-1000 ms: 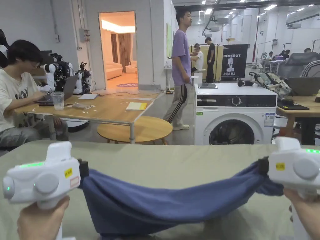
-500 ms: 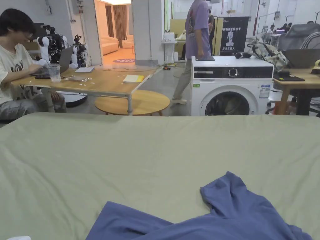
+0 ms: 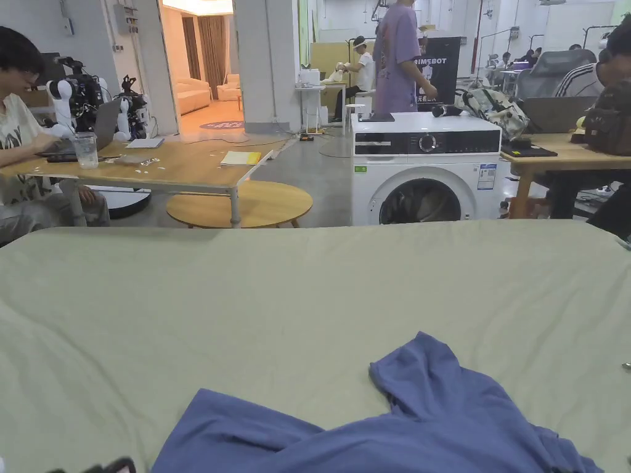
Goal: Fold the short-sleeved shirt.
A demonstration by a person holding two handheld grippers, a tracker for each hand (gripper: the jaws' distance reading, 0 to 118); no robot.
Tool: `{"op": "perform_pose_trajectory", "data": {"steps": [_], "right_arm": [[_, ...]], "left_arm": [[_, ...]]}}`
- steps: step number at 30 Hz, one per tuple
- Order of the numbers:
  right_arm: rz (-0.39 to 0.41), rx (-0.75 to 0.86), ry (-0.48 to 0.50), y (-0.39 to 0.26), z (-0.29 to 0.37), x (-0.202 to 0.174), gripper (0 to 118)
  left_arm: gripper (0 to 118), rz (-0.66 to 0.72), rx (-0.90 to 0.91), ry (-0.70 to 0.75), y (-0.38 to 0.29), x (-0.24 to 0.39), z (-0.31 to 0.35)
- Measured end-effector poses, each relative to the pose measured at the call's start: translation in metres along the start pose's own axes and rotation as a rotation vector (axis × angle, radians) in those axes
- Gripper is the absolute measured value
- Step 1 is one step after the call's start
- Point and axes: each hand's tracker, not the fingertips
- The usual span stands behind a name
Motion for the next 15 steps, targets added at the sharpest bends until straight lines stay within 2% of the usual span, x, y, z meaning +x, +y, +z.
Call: {"op": "perform_pose_trajectory", "data": {"steps": [3,5,6,7,8,9,10,11,15], "right_arm": [[0.085,0.075,0.045,0.022,0.0,-0.029,84],[0.105,0.091,0.067,0.035,-0.001,-0.049,84],[0.108,0.094,0.074,0.04,-0.002,-0.058,83],[0.109,0.096,0.091,0.042,-0.005,-0.062,75],[0.106,0.106,0.11,0.044,-0.006,-0.068,62],[0.103,0.111,0.112,0.046,-0.006,-0.074,44],[0.102,0.111,0.11,0.047,-0.007,-0.079,10],[0.097,0.111,0.107,0.048,-0.008,-0.082,0],[0.099,0.101,0.128,0.044,-0.01,-0.085,0]], "left_arm": [[89,-0.137,0.091,0.054,0.023,0.044,0.002],[88,-0.21,0.121,0.098,0.03,0.072,-0.001],[84,-0.261,0.148,0.162,0.03,0.089,-0.001],[68,-0.306,0.184,0.194,0.029,0.101,0.0],[52,-0.347,0.2,0.164,0.028,0.112,-0.001],[35,-0.36,0.207,0.122,0.028,0.119,0.001],[11,-0.351,0.209,0.091,0.027,0.125,0.002],[0,-0.334,0.207,0.072,0.027,0.131,0.003],[0,-0.314,0.202,0.061,0.03,0.132,0.006]]}}
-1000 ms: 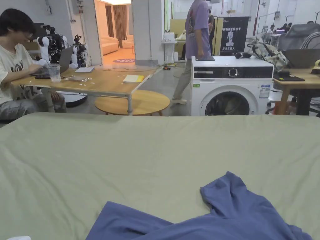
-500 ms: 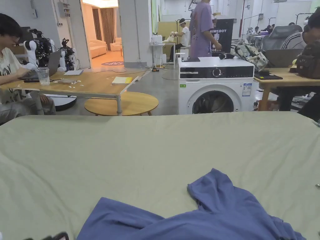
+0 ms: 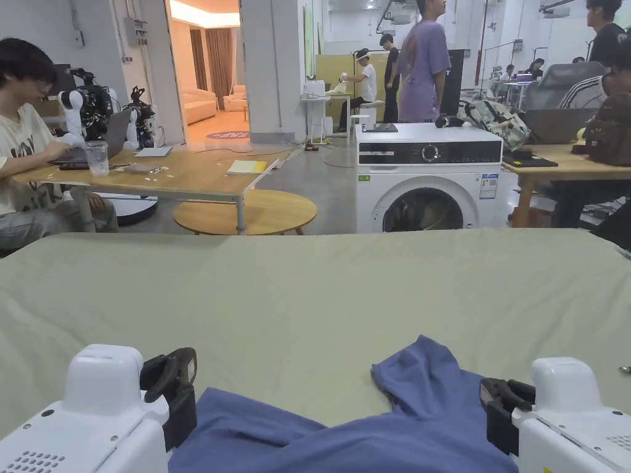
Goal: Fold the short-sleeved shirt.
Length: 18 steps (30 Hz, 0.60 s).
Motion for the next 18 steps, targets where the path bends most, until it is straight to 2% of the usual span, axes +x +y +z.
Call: {"op": "perform_pose_trajectory", "data": {"steps": [2,6,7,8,9,11,16,18], "right_arm": [[0.029,-0.003,-0.014,-0.002,-0.001,0.0,0],[0.0,-0.014,0.007,-0.007,-0.001,0.005,0],[-0.009,-0.017,0.016,-0.009,-0.001,0.007,0],[-0.014,-0.022,0.025,-0.011,0.0,0.007,0],[-0.015,-0.029,0.03,-0.013,0.0,0.009,0],[-0.012,-0.038,0.035,-0.017,0.002,0.012,0],[-0.072,-0.09,0.063,-0.03,-0.002,0.014,0],[-0.062,-0.108,0.06,-0.035,-0.004,0.014,0]], "left_arm": [[0,0.069,-0.024,-0.021,0.001,-0.012,0.0],[0,0.109,-0.056,0.057,0.004,-0.047,0.0],[10,0.112,-0.079,0.075,0.004,-0.056,-0.001],[38,0.113,-0.129,0.067,0.003,-0.069,-0.003],[70,0.126,-0.163,0.013,0.0,-0.08,-0.004],[69,0.187,-0.249,-0.019,-0.009,-0.102,-0.008],[69,0.294,-0.393,0.141,-0.057,-0.144,-0.031],[69,0.35,-0.507,0.143,-0.088,-0.154,-0.048]]}}
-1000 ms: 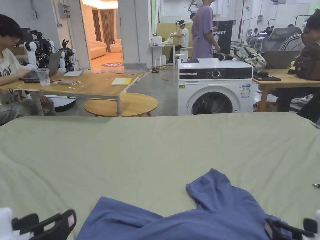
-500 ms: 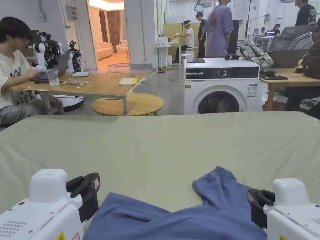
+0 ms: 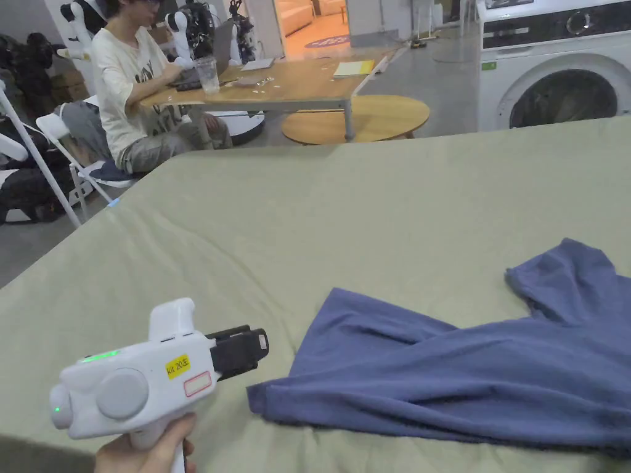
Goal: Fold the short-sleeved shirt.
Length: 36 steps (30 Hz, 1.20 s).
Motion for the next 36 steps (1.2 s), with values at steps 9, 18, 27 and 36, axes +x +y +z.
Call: {"op": "perform_pose_trajectory", "data": {"steps": [9,18,27,36], "right_arm": [[0.027,-0.049,-0.028,-0.007,0.002,0.005,0],[0.035,-0.09,-0.051,0.038,-0.043,0.037,13],[-0.063,-0.433,-0.124,0.104,-0.219,0.115,54],[-0.023,-0.578,-0.25,0.09,-0.266,0.134,0]], "left_arm": [[3,0.127,-0.127,0.001,-0.04,-0.02,-0.057],[0,-0.113,-0.198,0.074,-0.042,0.013,-0.065],[0,-0.145,-0.236,0.087,-0.042,0.023,-0.059],[0,-0.117,-0.237,0.077,-0.043,0.021,-0.061]]}}
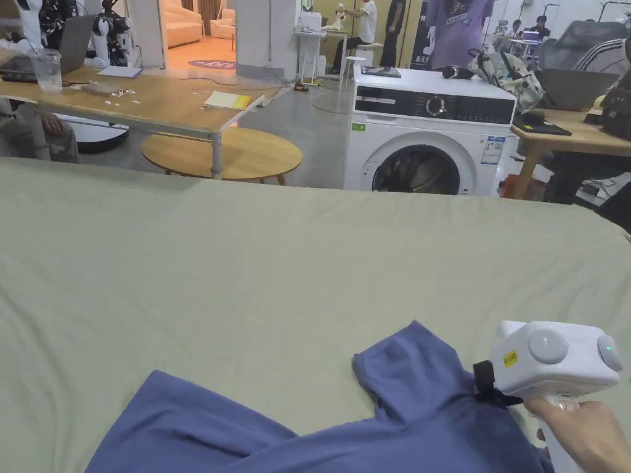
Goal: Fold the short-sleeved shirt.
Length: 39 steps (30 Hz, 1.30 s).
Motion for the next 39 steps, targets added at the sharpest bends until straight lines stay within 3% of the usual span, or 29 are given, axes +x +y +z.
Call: {"op": "perform_pose_trajectory", "data": {"steps": [1,3,6,10,12,17,25,30,33,39], "right_arm": [[0.041,0.001,0.019,-0.002,0.002,-0.001,0],[0.015,-0.002,0.022,-0.007,0.01,-0.005,0],[-0.021,0.117,0.026,-0.013,0.033,-0.004,0],[0.043,0.298,0.066,-0.017,0.108,-0.004,0],[0.059,0.41,0.08,-0.016,0.157,-0.002,0],[0.026,0.637,0.098,-0.001,0.279,0.007,0],[0.001,0.874,-0.023,0.053,0.408,0.008,0],[-0.034,0.929,-0.067,0.109,0.439,0.005,0],[-0.031,0.984,-0.181,0.142,0.439,-0.006,0],[-0.092,0.982,-0.108,0.195,0.435,-0.02,0]], "left_arm": [[0,-0.012,-0.001,0.002,0.0,0.001,-0.001],[0,-0.015,-0.001,0.003,0.002,0.0,-0.002],[0,0.004,0.01,-0.017,0.003,-0.004,0.002],[0,0.128,0.255,-0.058,0.01,-0.018,0.041],[0,0.125,0.385,-0.117,0.025,-0.012,0.076],[0,0.018,0.655,-0.172,0.093,0.018,0.17],[0,-0.06,0.858,-0.146,0.231,0.045,0.248],[0,-0.104,0.922,-0.099,0.311,0.067,0.274],[0,-0.108,0.923,-0.042,0.358,0.079,0.275],[0,-0.109,0.878,0.114,0.417,0.095,0.265]]}}
